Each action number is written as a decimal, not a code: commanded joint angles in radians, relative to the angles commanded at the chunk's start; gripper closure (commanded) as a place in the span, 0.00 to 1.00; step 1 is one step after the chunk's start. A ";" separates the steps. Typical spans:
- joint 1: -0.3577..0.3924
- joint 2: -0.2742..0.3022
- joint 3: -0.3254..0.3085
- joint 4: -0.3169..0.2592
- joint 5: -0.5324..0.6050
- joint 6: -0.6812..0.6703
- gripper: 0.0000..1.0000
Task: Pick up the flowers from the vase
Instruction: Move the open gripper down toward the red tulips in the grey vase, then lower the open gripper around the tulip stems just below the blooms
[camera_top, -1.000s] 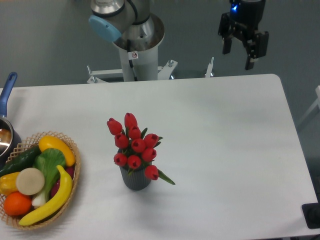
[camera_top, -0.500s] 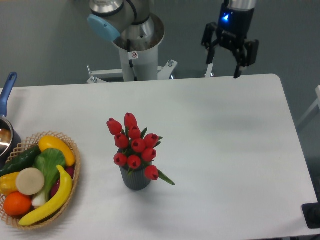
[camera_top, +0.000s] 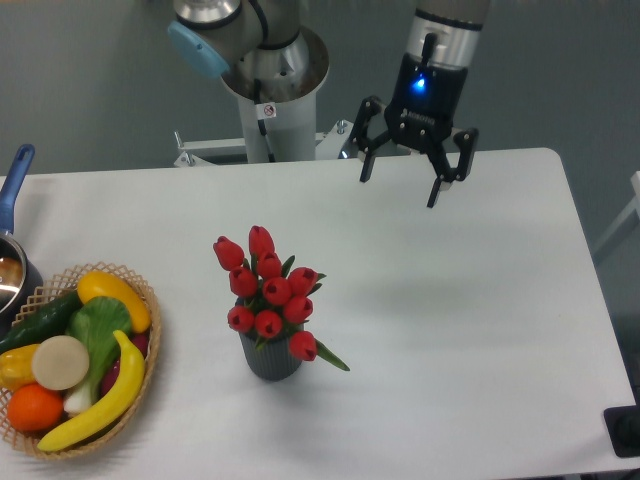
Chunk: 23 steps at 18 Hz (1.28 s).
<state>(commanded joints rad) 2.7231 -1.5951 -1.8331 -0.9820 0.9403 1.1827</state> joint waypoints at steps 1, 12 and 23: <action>-0.025 -0.017 -0.002 0.014 0.002 0.002 0.00; -0.062 -0.043 -0.051 0.048 -0.046 0.142 0.00; -0.034 -0.091 -0.126 0.042 -0.343 0.227 0.00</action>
<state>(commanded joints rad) 2.6891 -1.6858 -1.9589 -0.9403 0.5969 1.4099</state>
